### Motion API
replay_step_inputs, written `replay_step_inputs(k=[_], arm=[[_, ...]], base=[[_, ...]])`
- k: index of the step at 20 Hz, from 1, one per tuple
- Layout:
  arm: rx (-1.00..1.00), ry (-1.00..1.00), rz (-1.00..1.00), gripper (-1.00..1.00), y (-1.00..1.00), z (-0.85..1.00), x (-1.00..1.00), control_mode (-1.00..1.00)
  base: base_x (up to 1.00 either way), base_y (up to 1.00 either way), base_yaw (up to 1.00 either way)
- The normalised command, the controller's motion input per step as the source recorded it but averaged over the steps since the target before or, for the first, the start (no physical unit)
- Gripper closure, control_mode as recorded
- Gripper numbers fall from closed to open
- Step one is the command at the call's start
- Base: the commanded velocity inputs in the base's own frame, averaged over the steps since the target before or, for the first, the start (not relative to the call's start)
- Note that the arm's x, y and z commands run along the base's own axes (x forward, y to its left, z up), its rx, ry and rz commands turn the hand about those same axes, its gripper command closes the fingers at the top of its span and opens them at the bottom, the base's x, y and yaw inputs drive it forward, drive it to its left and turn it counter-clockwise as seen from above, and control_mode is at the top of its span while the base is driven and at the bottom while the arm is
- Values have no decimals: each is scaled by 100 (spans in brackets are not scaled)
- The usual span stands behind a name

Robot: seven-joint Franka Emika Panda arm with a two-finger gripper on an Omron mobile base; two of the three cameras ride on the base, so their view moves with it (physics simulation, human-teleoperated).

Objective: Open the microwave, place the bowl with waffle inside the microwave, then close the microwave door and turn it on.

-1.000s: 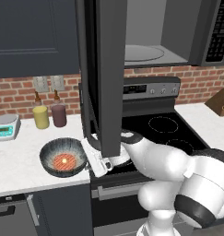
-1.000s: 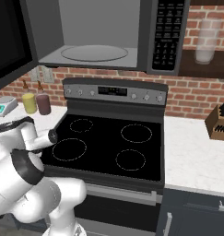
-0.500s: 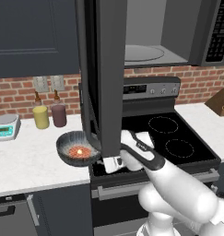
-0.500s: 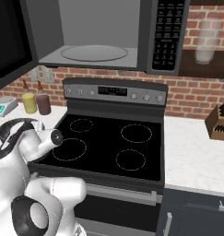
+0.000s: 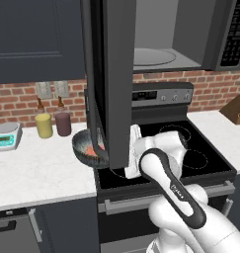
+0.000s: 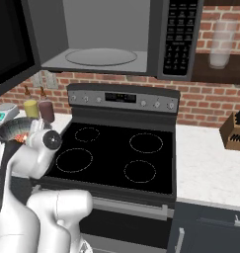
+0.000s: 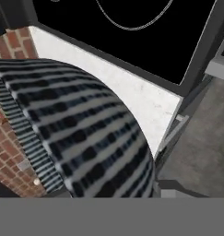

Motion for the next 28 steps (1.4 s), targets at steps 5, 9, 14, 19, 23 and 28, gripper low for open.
replay_step_inputs(k=[5,9,14,19,23,28], arm=[[0,1,-19,100,-70,2,-27,-100],[0,-3,-16,100,-53,19,-10,-100],[0,-2,-2,100,-33,2,-3,-100],[0,-2,0,100,-37,8,-35,-100],[0,-13,0,100,-42,41,-55,-100],[0,-17,0,100,-36,60,-36,-100]], base=[[0,0,0],[0,0,0],[0,0,0],[0,0,0],[0,0,0],[0,0,0]])
